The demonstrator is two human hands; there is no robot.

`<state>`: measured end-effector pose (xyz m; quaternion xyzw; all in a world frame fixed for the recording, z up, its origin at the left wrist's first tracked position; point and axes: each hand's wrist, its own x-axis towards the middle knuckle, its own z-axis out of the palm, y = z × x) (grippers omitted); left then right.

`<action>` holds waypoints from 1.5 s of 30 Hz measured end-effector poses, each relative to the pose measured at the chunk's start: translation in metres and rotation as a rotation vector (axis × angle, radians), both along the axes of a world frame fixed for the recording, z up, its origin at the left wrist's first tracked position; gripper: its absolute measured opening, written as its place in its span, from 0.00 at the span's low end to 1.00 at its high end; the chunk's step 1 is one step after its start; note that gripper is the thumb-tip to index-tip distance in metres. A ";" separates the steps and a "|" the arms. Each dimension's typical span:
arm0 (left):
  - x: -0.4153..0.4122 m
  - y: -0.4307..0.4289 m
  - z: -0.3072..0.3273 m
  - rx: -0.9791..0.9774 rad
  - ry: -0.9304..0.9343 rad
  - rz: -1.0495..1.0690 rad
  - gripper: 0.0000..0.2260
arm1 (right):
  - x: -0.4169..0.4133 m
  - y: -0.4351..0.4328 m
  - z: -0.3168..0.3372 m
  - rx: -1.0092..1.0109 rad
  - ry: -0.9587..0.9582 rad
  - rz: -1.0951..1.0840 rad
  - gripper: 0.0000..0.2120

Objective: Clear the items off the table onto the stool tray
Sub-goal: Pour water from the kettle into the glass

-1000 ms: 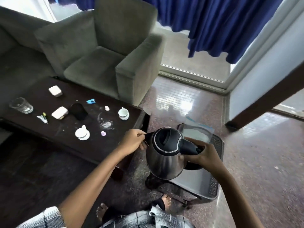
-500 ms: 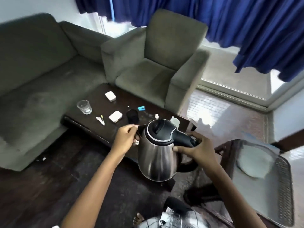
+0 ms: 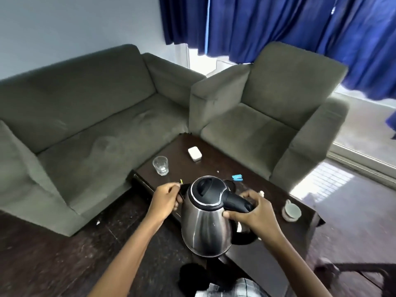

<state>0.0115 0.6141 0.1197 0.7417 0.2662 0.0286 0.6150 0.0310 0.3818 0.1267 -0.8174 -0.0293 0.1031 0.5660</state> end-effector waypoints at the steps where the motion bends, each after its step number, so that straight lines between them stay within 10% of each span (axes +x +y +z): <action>1: 0.011 0.013 0.000 0.003 0.008 -0.002 0.10 | 0.012 0.013 -0.002 0.002 0.005 0.001 0.23; 16: 0.167 0.168 -0.028 0.065 0.094 -0.165 0.13 | 0.139 0.173 -0.019 -0.223 0.018 0.089 0.25; 35: 0.311 0.311 -0.117 -0.076 0.404 -0.745 0.14 | 0.169 0.357 -0.055 -0.348 0.374 -0.537 0.23; 45: 0.331 0.349 -0.205 0.575 0.492 -1.046 0.23 | 0.187 0.375 -0.088 -0.425 0.487 -0.570 0.22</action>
